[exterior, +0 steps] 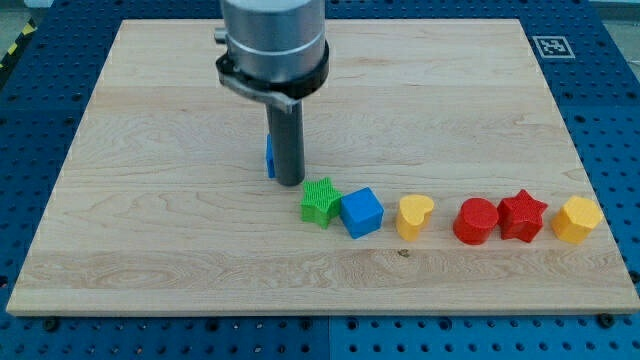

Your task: Push the blue triangle towards the top center

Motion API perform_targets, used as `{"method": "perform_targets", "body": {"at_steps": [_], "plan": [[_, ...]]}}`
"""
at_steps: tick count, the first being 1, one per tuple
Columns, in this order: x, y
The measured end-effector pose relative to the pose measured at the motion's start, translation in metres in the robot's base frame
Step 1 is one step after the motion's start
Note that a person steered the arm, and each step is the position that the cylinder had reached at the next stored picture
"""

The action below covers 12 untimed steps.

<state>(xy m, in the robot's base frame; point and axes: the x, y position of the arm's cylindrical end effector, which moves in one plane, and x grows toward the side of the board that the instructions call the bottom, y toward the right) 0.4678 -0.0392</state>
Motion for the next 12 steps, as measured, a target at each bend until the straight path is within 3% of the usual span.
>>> {"method": "perform_targets", "body": {"at_steps": [2, 4, 6, 7, 8, 9, 10, 12], "plan": [[-0.040, -0.004], [-0.007, -0.014], [-0.073, -0.019], [-0.075, -0.026], [-0.042, -0.041], [-0.046, -0.082], [-0.063, -0.082], [-0.085, -0.028]]}}
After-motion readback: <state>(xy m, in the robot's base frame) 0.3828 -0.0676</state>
